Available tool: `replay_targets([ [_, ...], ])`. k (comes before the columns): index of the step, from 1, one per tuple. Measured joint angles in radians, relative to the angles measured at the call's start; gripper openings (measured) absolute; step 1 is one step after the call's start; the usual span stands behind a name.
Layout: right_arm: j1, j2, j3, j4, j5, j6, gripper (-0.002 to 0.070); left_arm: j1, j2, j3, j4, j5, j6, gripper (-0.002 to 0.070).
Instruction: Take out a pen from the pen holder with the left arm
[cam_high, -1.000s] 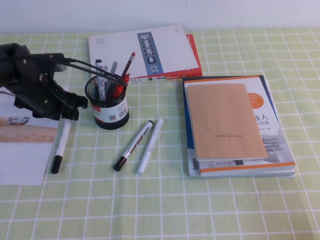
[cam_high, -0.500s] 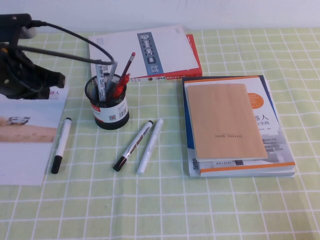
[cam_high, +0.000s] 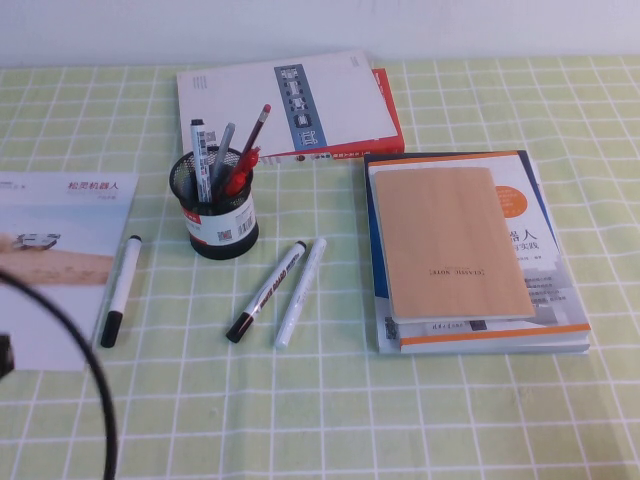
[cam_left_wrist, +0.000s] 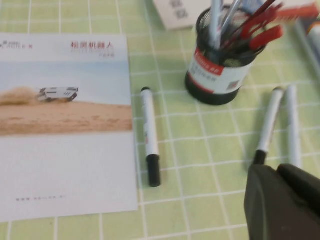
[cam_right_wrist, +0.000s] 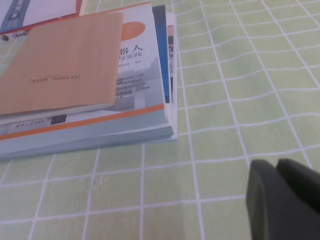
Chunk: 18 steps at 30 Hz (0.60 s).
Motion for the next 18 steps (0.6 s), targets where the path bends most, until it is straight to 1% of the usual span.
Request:
replay_targets([
  [5, 0.000, 0.000, 0.000, 0.000, 0.000, 0.000, -0.0013, 0.000, -0.263, 0.159, -0.042, -0.037, -0.026, 0.0000],
  [9, 0.000, 0.000, 0.000, 0.000, 0.000, 0.000, -0.0013, 0.000, -0.404, 0.231, -0.014, -0.028, -0.029, 0.0000],
  [13, 0.000, 0.000, 0.000, 0.000, 0.000, 0.000, -0.0013, 0.000, -0.481, 0.257, 0.013, -0.034, -0.029, 0.0000],
  [18, 0.000, 0.000, 0.000, 0.000, 0.000, 0.000, -0.0013, 0.000, -0.494, 0.262, 0.019, -0.037, -0.029, 0.0000],
])
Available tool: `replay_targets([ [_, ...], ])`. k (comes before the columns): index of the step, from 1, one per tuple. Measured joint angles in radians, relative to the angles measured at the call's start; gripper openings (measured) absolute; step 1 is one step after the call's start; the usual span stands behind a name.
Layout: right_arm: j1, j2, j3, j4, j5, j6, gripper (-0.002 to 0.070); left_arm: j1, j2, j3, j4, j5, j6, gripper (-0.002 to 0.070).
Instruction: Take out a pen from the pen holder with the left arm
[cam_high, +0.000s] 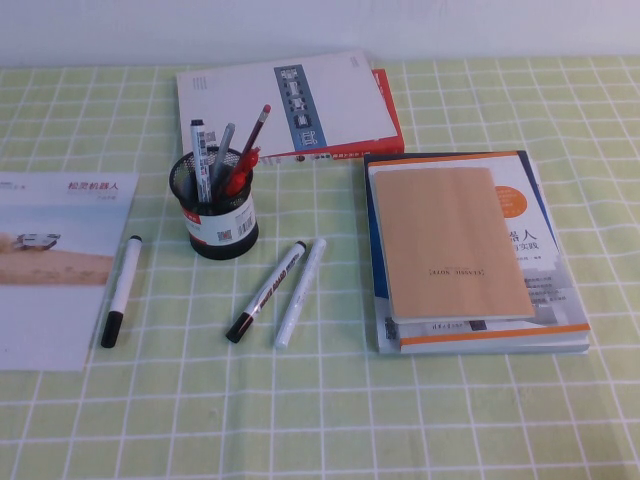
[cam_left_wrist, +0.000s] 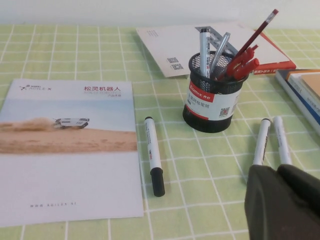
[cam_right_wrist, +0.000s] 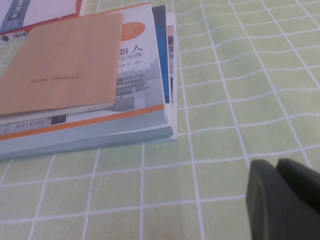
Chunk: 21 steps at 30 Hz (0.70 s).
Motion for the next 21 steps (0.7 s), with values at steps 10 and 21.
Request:
replay_targets([
  [10, 0.000, 0.000, 0.000, 0.000, 0.000, 0.000, -0.0012, 0.004, -0.019, 0.127, 0.007, -0.184, 0.007, 0.0000],
  [21, 0.000, 0.000, 0.000, 0.000, 0.000, 0.000, -0.0013, 0.127, -0.202, 0.382, -0.020, -0.411, 0.054, 0.0000],
])
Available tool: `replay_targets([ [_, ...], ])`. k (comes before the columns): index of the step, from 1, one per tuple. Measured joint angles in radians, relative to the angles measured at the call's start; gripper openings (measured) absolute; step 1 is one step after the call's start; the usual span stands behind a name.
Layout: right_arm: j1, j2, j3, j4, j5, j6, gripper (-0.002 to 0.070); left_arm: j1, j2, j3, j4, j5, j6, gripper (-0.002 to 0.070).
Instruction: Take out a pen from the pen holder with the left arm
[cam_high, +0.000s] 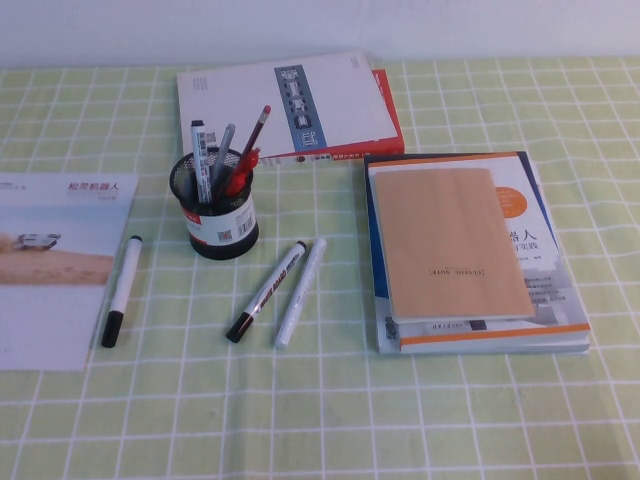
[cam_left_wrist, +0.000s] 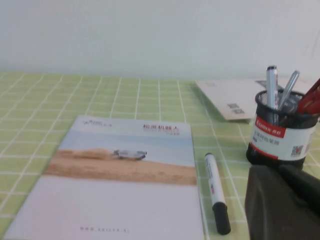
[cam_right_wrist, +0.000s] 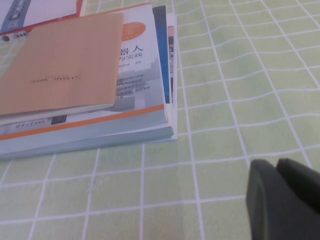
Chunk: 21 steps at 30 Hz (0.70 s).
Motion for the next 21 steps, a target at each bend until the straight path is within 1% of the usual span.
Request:
replay_targets([
  [5, 0.000, 0.000, 0.000, 0.000, 0.000, 0.000, -0.0013, 0.000, -0.002, 0.092, -0.022, -0.094, -0.002, 0.0000],
  [9, 0.000, 0.000, 0.000, 0.000, 0.000, 0.000, -0.0013, 0.000, -0.002, 0.097, -0.010, -0.096, -0.002, 0.0000],
  [12, 0.000, 0.000, 0.000, 0.000, 0.000, 0.000, -0.0012, 0.000, -0.004, 0.097, 0.005, -0.065, 0.000, 0.0000],
  [18, 0.000, 0.000, 0.000, 0.000, 0.000, 0.000, -0.0013, 0.000, -0.004, 0.099, 0.044, 0.090, 0.000, 0.0000],
  [21, 0.000, 0.000, 0.000, 0.000, 0.000, 0.000, -0.0013, 0.000, -0.004, 0.100, 0.048, 0.104, 0.000, 0.0000],
])
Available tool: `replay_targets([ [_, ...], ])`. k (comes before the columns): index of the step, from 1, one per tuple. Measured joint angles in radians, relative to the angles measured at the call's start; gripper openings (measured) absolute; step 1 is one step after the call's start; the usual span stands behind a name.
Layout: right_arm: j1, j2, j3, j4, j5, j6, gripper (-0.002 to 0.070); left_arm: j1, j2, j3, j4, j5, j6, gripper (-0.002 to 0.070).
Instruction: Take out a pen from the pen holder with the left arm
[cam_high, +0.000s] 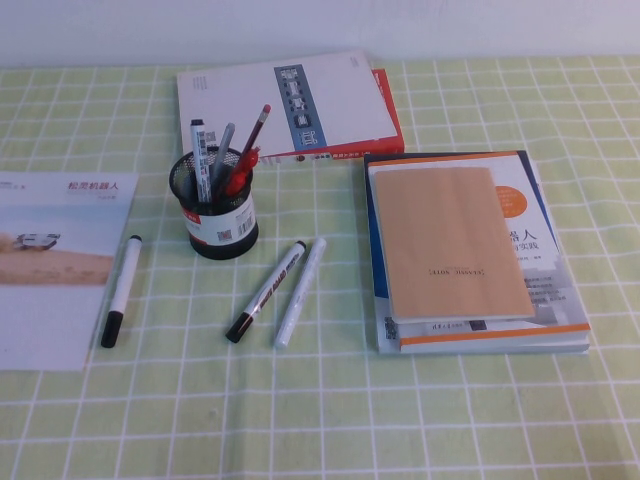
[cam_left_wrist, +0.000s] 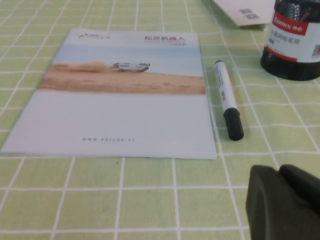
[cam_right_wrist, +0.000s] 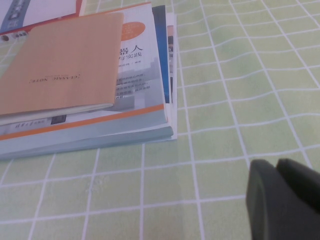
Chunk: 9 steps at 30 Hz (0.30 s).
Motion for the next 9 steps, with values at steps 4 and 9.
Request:
replay_targets([
  [4, 0.000, 0.000, 0.000, 0.000, 0.000, 0.000, -0.0013, 0.000, 0.000, 0.000, 0.004, 0.003, 0.000, 0.0000],
  [9, 0.000, 0.000, 0.000, 0.000, 0.000, 0.000, -0.0013, 0.000, 0.000, 0.000, 0.004, 0.005, 0.000, 0.0000],
])
